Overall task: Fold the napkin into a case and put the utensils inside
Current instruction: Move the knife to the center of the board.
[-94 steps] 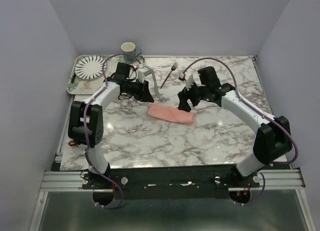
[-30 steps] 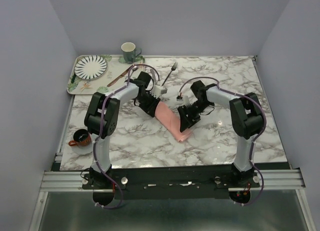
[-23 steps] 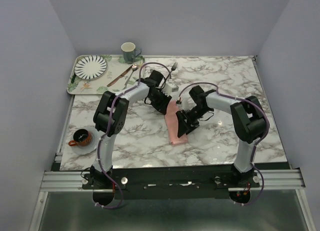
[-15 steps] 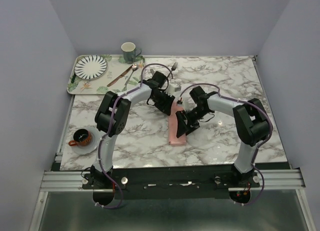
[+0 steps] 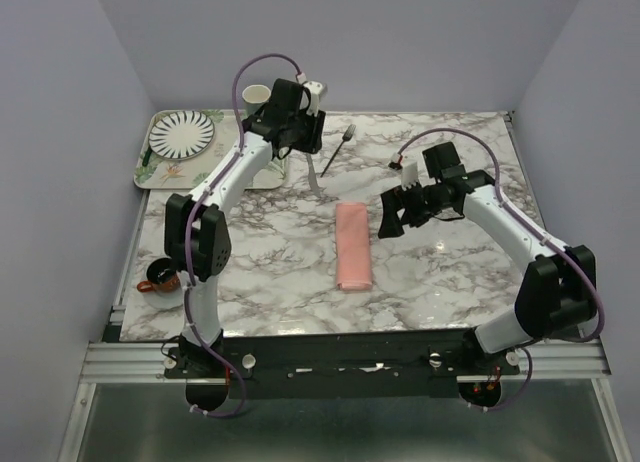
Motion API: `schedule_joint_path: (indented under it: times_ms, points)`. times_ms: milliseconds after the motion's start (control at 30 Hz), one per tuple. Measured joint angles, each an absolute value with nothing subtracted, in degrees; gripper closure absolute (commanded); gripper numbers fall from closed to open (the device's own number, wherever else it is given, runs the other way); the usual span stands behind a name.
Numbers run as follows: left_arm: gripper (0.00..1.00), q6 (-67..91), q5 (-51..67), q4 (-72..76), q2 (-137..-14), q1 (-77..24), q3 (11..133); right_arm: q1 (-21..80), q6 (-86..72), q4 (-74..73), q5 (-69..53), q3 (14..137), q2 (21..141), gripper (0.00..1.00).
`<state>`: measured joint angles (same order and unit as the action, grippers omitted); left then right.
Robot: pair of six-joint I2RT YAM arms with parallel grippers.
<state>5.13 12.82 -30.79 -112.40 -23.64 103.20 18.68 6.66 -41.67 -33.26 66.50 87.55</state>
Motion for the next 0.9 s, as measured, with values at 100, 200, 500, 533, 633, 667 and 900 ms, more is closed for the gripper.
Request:
schedule_joint_path:
  times_ms: [100, 200, 500, 533, 633, 667, 900]
  points:
    - [0.49, 7.0, 5.1, -33.3, -116.8, -23.2, 114.1, 18.3, 9.5, -41.9, -29.6, 67.2, 85.1, 0.0]
    - [0.49, 8.1, -0.3, -35.1, -123.6, -23.0, 124.3, 17.8, 11.2, -42.2, -27.4, 67.5, 83.0, 0.0]
    - [0.37, 10.9, -8.4, -38.1, -138.5, -21.4, 131.8, 16.6, 12.4, -44.1, -22.0, 67.5, 80.9, 0.0]
    - [0.36, 10.9, -8.5, -38.2, -139.4, -21.3, 131.8, 16.5, 12.6, -44.3, -21.7, 67.5, 81.0, 0.0]
    - [0.34, 11.3, -8.6, -38.1, -141.8, -20.7, 131.8, 15.6, 13.8, -46.0, -20.3, 68.3, 81.8, 0.0]
    - [0.34, 11.4, -8.6, -37.9, -142.3, -20.6, 131.8, 15.1, 14.1, -46.4, -20.1, 68.9, 82.3, 0.0]
    - [0.37, 12.9, -8.4, -36.3, -144.5, -21.0, 134.3, 12.7, 14.7, -46.9, -19.8, 71.3, 85.3, 0.0]
